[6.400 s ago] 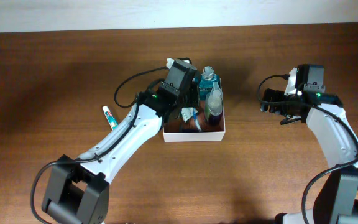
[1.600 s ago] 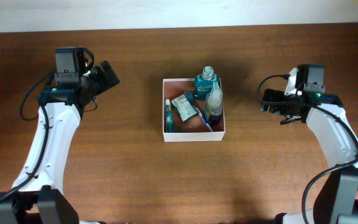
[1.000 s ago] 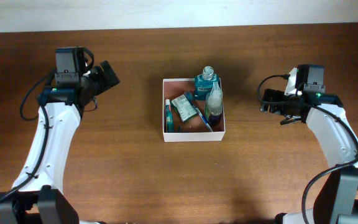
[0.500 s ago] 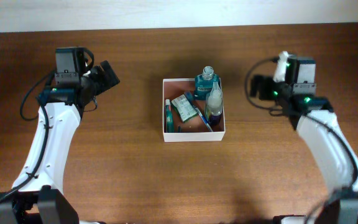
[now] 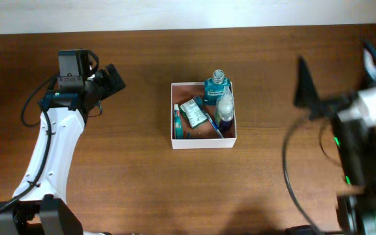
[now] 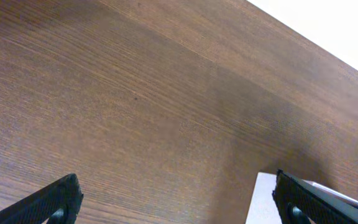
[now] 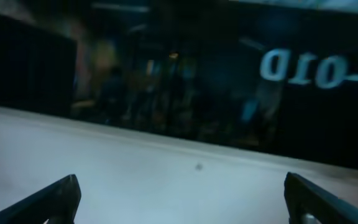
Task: Pack container
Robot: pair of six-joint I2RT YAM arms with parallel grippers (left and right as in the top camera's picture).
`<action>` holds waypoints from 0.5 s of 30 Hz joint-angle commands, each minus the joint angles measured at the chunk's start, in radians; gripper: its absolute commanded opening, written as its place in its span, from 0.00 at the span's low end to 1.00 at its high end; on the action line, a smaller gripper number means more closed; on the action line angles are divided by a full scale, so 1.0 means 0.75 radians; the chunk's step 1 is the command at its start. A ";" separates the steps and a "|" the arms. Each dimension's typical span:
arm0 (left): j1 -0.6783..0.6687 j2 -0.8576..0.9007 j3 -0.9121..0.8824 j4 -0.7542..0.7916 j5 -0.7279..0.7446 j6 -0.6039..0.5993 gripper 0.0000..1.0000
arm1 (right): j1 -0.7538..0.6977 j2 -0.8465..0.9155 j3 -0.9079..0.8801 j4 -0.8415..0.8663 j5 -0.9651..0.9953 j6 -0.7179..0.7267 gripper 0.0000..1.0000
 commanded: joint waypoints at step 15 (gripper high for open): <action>0.003 -0.020 0.016 0.000 0.004 0.027 0.99 | -0.123 -0.815 -1.179 0.482 -0.005 -0.010 0.99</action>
